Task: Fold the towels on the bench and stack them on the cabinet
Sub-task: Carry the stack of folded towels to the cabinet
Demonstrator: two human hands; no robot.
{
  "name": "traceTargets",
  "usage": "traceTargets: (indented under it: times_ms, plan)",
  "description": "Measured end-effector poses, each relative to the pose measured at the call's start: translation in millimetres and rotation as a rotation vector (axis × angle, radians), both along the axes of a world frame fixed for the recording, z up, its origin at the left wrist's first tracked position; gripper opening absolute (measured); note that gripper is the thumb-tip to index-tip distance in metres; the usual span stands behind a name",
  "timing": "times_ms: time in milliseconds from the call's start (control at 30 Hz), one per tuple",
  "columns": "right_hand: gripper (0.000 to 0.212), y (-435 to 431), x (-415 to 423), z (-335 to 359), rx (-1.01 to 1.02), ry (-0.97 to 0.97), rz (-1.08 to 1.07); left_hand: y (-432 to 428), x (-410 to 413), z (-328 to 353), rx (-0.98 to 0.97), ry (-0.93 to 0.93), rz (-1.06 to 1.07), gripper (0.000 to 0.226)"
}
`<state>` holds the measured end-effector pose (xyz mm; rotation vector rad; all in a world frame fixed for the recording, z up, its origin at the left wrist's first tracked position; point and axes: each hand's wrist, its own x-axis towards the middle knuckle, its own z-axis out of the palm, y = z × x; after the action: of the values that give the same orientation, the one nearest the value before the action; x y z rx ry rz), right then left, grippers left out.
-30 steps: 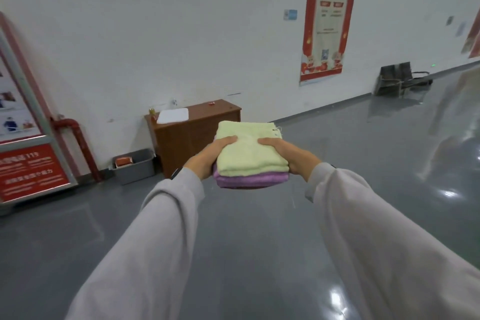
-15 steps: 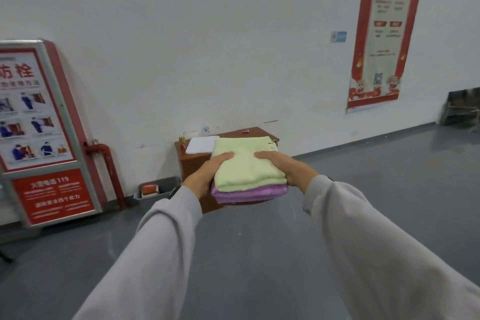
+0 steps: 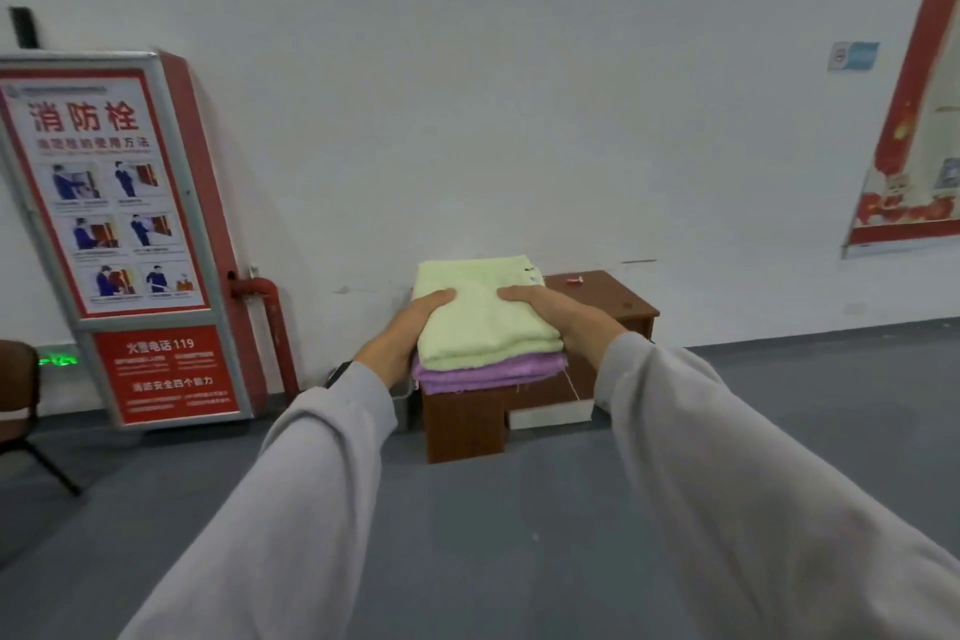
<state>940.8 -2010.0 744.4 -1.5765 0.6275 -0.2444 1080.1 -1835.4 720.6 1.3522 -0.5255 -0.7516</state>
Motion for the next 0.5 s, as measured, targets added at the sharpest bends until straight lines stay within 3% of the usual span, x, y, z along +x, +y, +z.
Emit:
traceTargets:
  times_ms: [100, 500]
  plan:
    - [0.085, -43.7, 77.7, -20.7, 0.015, 0.012, 0.015, -32.3, 63.0, -9.4, 0.016, 0.016, 0.010, 0.044]
    - [0.061, -162.4, 395.4, -44.9, 0.066, 0.028, 0.049, -149.5, 389.3, -40.3, 0.073, 0.026, 0.055, 0.062]
